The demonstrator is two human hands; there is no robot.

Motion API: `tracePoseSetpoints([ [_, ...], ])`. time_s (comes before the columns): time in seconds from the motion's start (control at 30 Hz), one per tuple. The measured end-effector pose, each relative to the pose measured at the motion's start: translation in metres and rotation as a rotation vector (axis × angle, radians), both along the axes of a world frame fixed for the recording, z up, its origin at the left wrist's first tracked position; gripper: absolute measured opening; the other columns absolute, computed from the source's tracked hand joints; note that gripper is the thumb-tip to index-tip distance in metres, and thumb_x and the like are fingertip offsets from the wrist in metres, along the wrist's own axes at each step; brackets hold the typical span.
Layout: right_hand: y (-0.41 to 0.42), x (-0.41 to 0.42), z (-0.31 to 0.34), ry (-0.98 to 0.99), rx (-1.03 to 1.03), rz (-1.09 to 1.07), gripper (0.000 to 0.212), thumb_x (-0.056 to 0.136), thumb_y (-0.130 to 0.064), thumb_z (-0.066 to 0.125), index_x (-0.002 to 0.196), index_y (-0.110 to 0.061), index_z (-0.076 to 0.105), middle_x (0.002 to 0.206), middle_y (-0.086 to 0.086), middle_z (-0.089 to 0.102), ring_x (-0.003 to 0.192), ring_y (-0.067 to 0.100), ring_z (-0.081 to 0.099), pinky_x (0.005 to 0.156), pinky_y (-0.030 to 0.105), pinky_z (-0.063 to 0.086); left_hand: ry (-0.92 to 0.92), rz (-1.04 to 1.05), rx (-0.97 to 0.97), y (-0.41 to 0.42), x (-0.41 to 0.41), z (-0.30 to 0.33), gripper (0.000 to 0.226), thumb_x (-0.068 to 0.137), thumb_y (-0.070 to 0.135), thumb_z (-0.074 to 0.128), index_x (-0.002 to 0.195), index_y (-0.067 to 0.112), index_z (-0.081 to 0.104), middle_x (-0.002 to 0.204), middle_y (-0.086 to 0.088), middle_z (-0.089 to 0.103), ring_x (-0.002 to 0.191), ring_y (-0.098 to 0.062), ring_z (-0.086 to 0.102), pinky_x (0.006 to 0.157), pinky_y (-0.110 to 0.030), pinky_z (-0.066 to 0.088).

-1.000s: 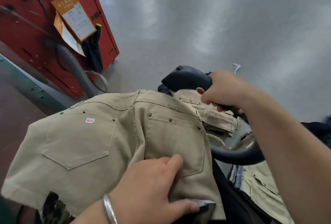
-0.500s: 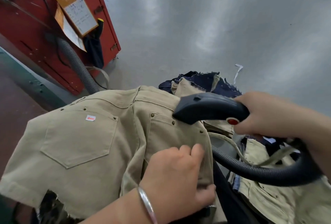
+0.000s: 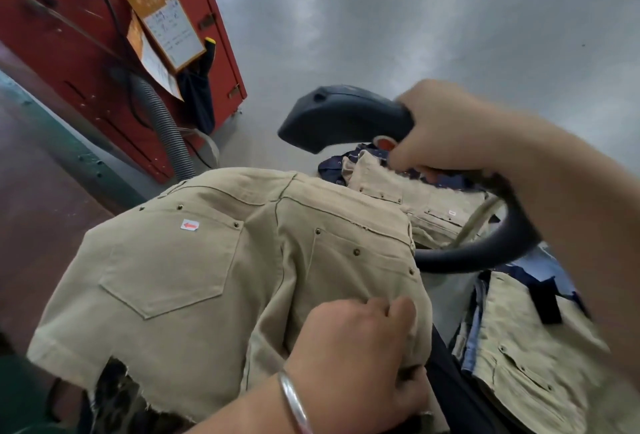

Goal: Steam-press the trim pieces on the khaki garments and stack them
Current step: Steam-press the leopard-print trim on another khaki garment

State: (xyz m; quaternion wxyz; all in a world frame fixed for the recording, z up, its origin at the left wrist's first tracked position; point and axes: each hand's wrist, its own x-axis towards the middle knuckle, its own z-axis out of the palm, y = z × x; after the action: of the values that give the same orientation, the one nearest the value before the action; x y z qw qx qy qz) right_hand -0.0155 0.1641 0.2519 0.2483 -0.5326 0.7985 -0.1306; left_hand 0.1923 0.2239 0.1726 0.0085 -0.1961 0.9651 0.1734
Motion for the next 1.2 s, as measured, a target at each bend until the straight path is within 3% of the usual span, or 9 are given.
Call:
tracePoseSetpoints([
  [0.13, 0.065, -0.021, 0.008, 0.037, 0.1, 0.032, 0.017, 0.07, -0.012, 0.075, 0.07, -0.024, 0.062, 0.043, -0.004, 0.061, 0.029, 0.007, 0.053, 0.03, 0.021, 0.038, 0.012, 0.003, -0.002, -0.002, 0.003, -0.002, 0.036, 0.059, 0.061, 0.057, 0.074, 0.028, 0.054, 0.057, 0.011, 0.055, 0.044, -0.01, 0.051, 0.038, -0.021, 0.033],
  [0.27, 0.107, -0.012, -0.004, 0.187, 0.222, 0.031, 0.036, 0.061, -0.027, 0.075, 0.079, -0.053, 0.058, 0.056, -0.02, 0.063, 0.042, 0.005, 0.058, 0.05, 0.036, 0.052, 0.032, -0.003, 0.01, 0.0, 0.004, -0.004, 0.034, 0.061, 0.058, 0.057, 0.074, 0.026, 0.055, 0.059, 0.009, 0.057, 0.047, -0.012, 0.054, 0.038, -0.022, 0.038],
  [0.37, 0.112, 0.003, -0.018, 0.221, 0.261, 0.022, 0.017, 0.067, -0.034, 0.073, 0.069, -0.04, 0.057, 0.056, -0.018, 0.061, 0.047, 0.0, 0.055, 0.046, 0.026, 0.043, 0.016, -0.025, 0.007, 0.0, 0.004, -0.006, 0.031, 0.065, 0.055, 0.052, 0.076, 0.027, 0.058, 0.06, 0.008, 0.057, 0.048, -0.013, 0.054, 0.04, -0.023, 0.039],
  [0.53, 0.081, 0.033, -0.022, 0.326, 0.169, 0.042, 0.019, 0.071, -0.035, 0.065, 0.069, -0.035, 0.046, 0.061, -0.011, 0.054, 0.055, 0.005, 0.051, 0.045, 0.023, 0.028, -0.044, -0.056, -0.033, -0.005, 0.005, -0.003, 0.031, 0.067, 0.054, 0.05, 0.08, 0.027, 0.06, 0.06, 0.008, 0.058, 0.044, -0.013, 0.053, 0.039, -0.021, 0.027],
  [0.73, 0.029, 0.047, -0.028, 0.279, -0.014, -0.029, 0.016, 0.081, -0.03, 0.064, 0.077, -0.026, 0.048, 0.072, -0.006, 0.053, 0.068, 0.023, 0.053, 0.051, 0.025, 0.032, -0.012, -0.014, 0.01, 0.0, 0.005, -0.004, 0.026, 0.068, 0.051, 0.054, 0.078, 0.027, 0.056, 0.059, 0.008, 0.056, 0.045, -0.013, 0.052, 0.039, -0.022, 0.029],
  [0.87, 0.039, 0.013, -0.01, 0.133, -0.107, -0.128, 0.012, 0.078, -0.028, 0.07, 0.083, -0.019, 0.063, 0.061, -0.001, 0.06, 0.065, 0.026, 0.065, 0.054, 0.029, 0.047, 0.004, 0.002, 0.007, 0.003, 0.006, -0.004, 0.027, 0.066, 0.052, 0.055, 0.076, 0.027, 0.056, 0.06, 0.008, 0.057, 0.046, -0.013, 0.054, 0.039, -0.022, 0.032],
  [1.0, 0.098, 0.002, 0.001, 0.08, -0.019, -0.114, 0.015, 0.063, -0.034, 0.072, 0.073, -0.027, 0.063, 0.052, -0.009, 0.063, 0.043, 0.011, 0.059, 0.044, 0.032, 0.046, 0.018, 0.018, 0.01, 0.001, 0.007, -0.005, 0.029, 0.066, 0.054, 0.054, 0.075, 0.026, 0.057, 0.059, 0.009, 0.057, 0.045, -0.012, 0.053, 0.037, -0.023, 0.034],
  [1.1, 0.134, 0.01, -0.006, 0.151, 0.138, -0.082, 0.039, 0.059, -0.038, 0.07, 0.088, -0.059, 0.052, 0.062, -0.03, 0.061, 0.044, 0.004, 0.056, 0.047, 0.032, 0.046, 0.043, 0.017, 0.005, 0.002, 0.006, -0.006, 0.029, 0.067, 0.053, 0.052, 0.074, 0.026, 0.057, 0.059, 0.009, 0.058, 0.045, -0.012, 0.053, 0.036, -0.023, 0.036],
  [1.2, 0.141, 0.021, -0.019, 0.284, 0.249, -0.045, 0.017, 0.065, -0.047, 0.059, 0.079, -0.053, 0.051, 0.06, -0.019, 0.06, 0.05, -0.004, 0.05, 0.043, 0.019, 0.032, 0.043, -0.001, -0.014, 0.003, 0.005, -0.007, 0.029, 0.066, 0.053, 0.051, 0.073, 0.026, 0.057, 0.059, 0.007, 0.057, 0.047, -0.014, 0.054, 0.038, -0.023, 0.035],
])
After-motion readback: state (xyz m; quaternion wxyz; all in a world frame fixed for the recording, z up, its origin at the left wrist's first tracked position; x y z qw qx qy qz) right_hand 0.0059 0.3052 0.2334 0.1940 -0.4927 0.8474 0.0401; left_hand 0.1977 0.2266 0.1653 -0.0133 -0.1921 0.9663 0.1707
